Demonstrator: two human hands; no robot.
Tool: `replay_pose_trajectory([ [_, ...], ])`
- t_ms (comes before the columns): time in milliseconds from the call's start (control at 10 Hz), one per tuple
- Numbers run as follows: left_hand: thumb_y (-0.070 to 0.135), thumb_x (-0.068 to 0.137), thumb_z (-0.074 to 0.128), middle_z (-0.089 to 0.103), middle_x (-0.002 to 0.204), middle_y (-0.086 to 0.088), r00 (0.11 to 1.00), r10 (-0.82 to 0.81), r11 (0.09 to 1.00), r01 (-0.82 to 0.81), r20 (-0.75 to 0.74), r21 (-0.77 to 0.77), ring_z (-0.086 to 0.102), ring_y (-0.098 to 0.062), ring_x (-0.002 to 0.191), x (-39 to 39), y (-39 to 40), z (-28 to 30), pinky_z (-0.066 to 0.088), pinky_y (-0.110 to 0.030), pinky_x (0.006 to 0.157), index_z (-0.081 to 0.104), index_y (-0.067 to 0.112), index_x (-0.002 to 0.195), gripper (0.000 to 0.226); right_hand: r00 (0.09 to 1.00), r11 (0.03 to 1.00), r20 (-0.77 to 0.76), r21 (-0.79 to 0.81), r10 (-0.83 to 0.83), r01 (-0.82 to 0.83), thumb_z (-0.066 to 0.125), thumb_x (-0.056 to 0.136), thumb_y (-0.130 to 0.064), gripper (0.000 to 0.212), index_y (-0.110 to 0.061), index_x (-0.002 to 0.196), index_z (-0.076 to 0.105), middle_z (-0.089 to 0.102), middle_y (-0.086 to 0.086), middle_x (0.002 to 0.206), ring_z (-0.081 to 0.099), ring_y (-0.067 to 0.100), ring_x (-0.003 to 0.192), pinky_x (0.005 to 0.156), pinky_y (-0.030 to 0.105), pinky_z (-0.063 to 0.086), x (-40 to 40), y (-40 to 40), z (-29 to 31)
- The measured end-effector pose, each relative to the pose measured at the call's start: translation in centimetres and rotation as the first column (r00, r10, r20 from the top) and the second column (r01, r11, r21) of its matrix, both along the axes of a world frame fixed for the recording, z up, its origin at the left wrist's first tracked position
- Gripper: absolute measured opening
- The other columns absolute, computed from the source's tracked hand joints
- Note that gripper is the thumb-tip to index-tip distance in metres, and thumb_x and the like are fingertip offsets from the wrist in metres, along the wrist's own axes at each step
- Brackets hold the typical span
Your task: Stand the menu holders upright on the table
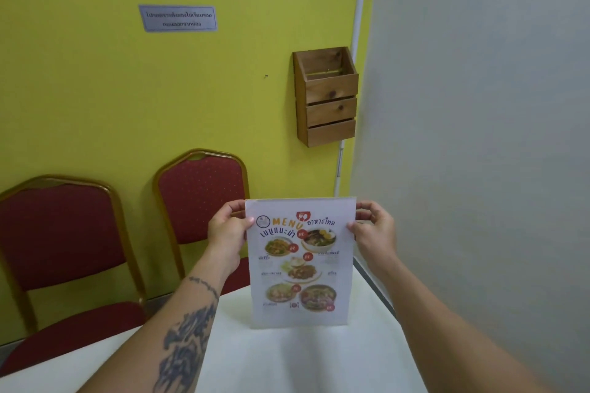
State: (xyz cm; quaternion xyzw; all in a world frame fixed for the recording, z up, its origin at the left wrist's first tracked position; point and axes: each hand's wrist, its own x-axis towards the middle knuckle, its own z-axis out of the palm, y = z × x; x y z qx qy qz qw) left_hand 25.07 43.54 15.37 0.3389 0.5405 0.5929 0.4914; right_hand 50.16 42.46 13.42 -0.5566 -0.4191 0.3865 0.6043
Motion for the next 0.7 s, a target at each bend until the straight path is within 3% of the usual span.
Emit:
replay_pose_trajectory([
  [200,-0.008,0.083,0.059,0.072,0.095,-0.013,0.999,0.037,0.999,-0.037,-0.024,-0.006,0.071,-0.027,0.083,0.1,0.8,-0.3,0.050,-0.033,0.057,0.066,0.018,0.088,0.027,0.998,1.000,0.059,-0.010,-0.012,0.013,0.057,0.080,0.009,0.038,-0.026,0.088,0.069,0.071,-0.001,0.078,0.074,0.024,0.078,0.069,0.048,0.063,0.2,0.9,-0.6],
  [300,-0.009,0.082,0.059,0.072,0.095,-0.013,0.998,0.046,0.999,-0.046,-0.043,0.007,0.071,-0.029,0.085,0.1,0.8,-0.5,0.052,-0.034,0.059,0.066,0.017,0.088,0.028,0.996,1.000,0.087,-0.006,-0.013,0.013,0.059,0.082,0.008,0.039,-0.029,0.091,0.070,0.071,0.000,0.082,0.074,0.026,0.081,0.071,0.052,0.062,0.3,0.7,-0.7],
  [500,-0.007,0.081,0.061,0.072,0.097,-0.013,0.988,0.055,0.998,-0.052,-0.147,0.031,0.070,-0.028,0.089,-0.2,0.3,-0.5,0.057,-0.042,0.073,0.065,0.017,0.093,0.027,0.997,1.000,0.080,0.014,0.007,-0.008,0.061,0.082,0.006,0.037,-0.023,0.103,0.069,0.072,0.002,0.089,0.075,0.024,0.082,0.071,0.051,0.063,0.3,0.0,-0.5],
  [600,-0.004,0.081,0.062,0.070,0.098,-0.006,0.973,0.056,0.998,-0.052,-0.226,0.024,0.066,-0.022,0.091,-0.8,-0.9,-0.5,0.050,-0.032,0.069,0.065,0.018,0.099,0.029,0.995,1.000,0.102,0.017,0.011,-0.013,0.064,0.081,0.002,0.040,-0.025,0.111,0.068,0.072,-0.001,0.095,0.074,0.020,0.084,0.072,0.049,0.063,0.1,-0.7,-0.3],
  [700,-0.003,0.082,0.063,0.068,0.101,-0.004,0.955,0.088,0.996,-0.086,-0.285,0.021,0.063,-0.019,0.096,-2.2,-2.7,-1.2,0.048,-0.032,0.075,0.065,0.020,0.104,0.032,0.994,1.000,0.110,0.025,-0.021,0.018,0.067,0.080,-0.003,0.045,-0.024,0.120,0.064,0.069,-0.002,0.103,0.071,0.016,0.090,0.076,0.045,0.062,-0.3,-2.0,-0.4],
])
